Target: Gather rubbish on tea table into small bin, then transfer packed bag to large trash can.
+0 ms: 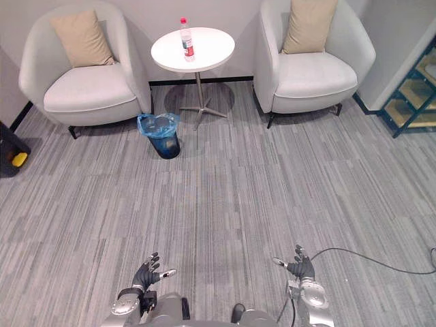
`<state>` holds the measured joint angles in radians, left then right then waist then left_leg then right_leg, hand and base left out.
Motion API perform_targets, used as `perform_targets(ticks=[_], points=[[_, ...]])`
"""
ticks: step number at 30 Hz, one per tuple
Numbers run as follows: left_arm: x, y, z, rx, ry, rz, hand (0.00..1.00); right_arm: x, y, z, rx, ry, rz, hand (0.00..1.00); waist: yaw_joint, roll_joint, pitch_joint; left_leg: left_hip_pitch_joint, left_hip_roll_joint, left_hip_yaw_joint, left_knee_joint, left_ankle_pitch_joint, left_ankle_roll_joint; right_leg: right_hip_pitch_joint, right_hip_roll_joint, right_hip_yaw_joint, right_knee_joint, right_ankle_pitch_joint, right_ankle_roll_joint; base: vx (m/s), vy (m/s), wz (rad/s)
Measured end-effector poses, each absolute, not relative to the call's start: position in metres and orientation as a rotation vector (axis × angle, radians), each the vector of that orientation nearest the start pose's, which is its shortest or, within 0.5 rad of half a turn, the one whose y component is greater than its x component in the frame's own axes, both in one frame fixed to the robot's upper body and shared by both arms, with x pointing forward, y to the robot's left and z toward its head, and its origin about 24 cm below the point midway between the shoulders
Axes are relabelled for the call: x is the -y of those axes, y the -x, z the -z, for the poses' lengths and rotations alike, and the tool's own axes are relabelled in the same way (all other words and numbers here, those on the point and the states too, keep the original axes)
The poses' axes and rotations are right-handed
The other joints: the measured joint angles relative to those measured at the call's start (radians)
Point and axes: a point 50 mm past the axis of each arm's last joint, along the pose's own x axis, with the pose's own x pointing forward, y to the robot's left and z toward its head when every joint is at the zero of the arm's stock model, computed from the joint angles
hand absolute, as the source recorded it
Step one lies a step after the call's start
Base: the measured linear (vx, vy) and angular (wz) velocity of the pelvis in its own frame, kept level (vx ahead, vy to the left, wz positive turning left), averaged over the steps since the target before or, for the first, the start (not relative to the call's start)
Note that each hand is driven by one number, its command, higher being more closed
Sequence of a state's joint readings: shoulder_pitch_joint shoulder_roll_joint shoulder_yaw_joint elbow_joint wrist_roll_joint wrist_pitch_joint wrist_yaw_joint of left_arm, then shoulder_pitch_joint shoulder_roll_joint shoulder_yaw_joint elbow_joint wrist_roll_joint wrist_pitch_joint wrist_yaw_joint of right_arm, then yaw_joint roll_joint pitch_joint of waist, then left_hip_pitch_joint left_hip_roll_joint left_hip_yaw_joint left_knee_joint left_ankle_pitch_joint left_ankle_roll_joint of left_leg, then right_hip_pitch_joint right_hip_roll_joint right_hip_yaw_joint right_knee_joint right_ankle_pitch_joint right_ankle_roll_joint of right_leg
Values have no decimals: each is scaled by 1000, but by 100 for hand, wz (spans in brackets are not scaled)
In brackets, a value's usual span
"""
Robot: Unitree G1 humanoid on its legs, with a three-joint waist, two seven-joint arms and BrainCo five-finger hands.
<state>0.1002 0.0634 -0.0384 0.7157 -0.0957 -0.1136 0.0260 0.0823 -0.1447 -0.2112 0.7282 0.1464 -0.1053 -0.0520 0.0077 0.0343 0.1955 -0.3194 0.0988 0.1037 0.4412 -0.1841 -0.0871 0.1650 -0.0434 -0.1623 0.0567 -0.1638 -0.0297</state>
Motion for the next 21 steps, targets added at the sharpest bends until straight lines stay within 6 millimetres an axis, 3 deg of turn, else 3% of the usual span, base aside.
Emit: perform_targets(ticks=[1, 2, 4, 6, 7, 9, 10, 11, 12, 13, 14, 15, 17, 19, 20, 21], points=[[-167, -161, 117, -696, 22, -72, 0, 247, -157, 107, -667, -32, 388, 0, 7, 21, -5, 4, -4, -25, -103, 41, -2, 7, 8, 5, -3, -13, 17, 327, 261, -31], [-166, -156, 119, -709, 28, -75, 0, 249, -154, 109, -684, -27, 395, 0, 12, 53, -8, 12, 3, -63, -160, 196, 34, 26, 25, 25, -2, -40, 42, 269, 213, -17], [-174, -156, 118, -707, 1, -83, 0, 237, -155, 113, -703, -45, 365, 0, 9, -10, -14, 6, -70, -46, -130, 146, 75, 34, -46, 27, 6, -79, 79, 379, 212, 7], [-177, -158, 118, -705, -7, -82, 0, 235, -156, 114, -707, -45, 358, 0, 24, -26, -13, -18, -86, -14, -64, 80, 95, 19, -80, 49, 49, -97, 88, 355, 178, -19], [-176, -156, 119, -712, -5, -82, 0, 235, -159, 113, -702, -34, 348, 0, 41, -26, -13, -3, -88, 12, -51, 47, 102, -15, -98, 90, 125, -99, 93, 364, 194, -49], [-178, -148, 122, -737, -9, -89, 0, 232, -163, 112, -695, -24, 326, 0, 40, -26, -14, 45, -94, 37, -68, 15, 112, -80, -116, 139, 296, -100, 104, 400, 211, -44], [-180, -144, 124, -756, -16, -90, 0, 230, -163, 113, -699, -21, 316, 0, 32, -32, -13, 110, -112, 48, -113, 1, 126, -152, -140, 156, 493, -73, 173, 464, 189, -29], [-180, -141, 125, -770, -31, -73, 0, 230, -161, 114, -705, -18, 311, 0, 26, -33, -14, 182, -125, 50, -159, -8, 135, -221, -154, 158, 683, -70, 218, 410, 126, -12], [-180, -140, 126, -774, -41, -63, 0, 230, -158, 115, -714, -17, 311, 0, 18, -32, -15, 216, -129, 45, -179, -14, 137, -251, -156, 146, 753, -76, 207, 423, 89, 8], [-184, -139, 126, -779, -56, -63, 0, 229, -153, 117, -728, -9, 307, 0, 5, -28, -17, 287, -129, 37, -219, -12, 145, -311, -162, 82, 821, -120, 160, 340, 49, 14], [-184, -139, 126, -779, -57, -64, 0, 228, -154, 117, -729, -6, 300, 0, 3, -27, -18, 310, -127, 38, -230, -12, 146, -334, -162, 53, 815, -135, 137, 427, 19, 16], [-184, -143, 125, -773, -61, -69, 0, 227, -155, 117, -729, 0, 288, 0, -15, -26, -18, 345, -116, 36, -245, -14, 148, -387, -153, -6, 765, -156, 99, 347, -21, 6], [-185, -146, 125, -767, -61, -81, 0, 226, -157, 117, -727, 8, 275, 0, -24, -3, -18, 372, -76, 36, -249, -7, 136, -462, -102, -55, 611, -156, 84, 483, -105, 9], [-185, -149, 124, -760, -61, -80, 0, 227, -154, 118, -736, 15, 276, 0, -32, 10, -17, 418, -43, 31, -254, 1, 120, -492, -55, -48, 382, -73, 74, 522, -169, 22], [-188, -143, 126, -775, -64, -88, 0, 227, -149, 120, -749, 18, 279, 0, -40, -5, -24, 466, -38, 10, -265, -14, 78, -478, -33, -15, 180, 108, 65, 519, -194, 41], [-189, -141, 126, -781, -67, -91, 0, 228, -146, 121, -757, 19, 282, 0, -47, -16, -29, 482, -41, -10, -267, -32, 51, -462, -34, -2, 151, 244, 66, 655, -260, 31]])
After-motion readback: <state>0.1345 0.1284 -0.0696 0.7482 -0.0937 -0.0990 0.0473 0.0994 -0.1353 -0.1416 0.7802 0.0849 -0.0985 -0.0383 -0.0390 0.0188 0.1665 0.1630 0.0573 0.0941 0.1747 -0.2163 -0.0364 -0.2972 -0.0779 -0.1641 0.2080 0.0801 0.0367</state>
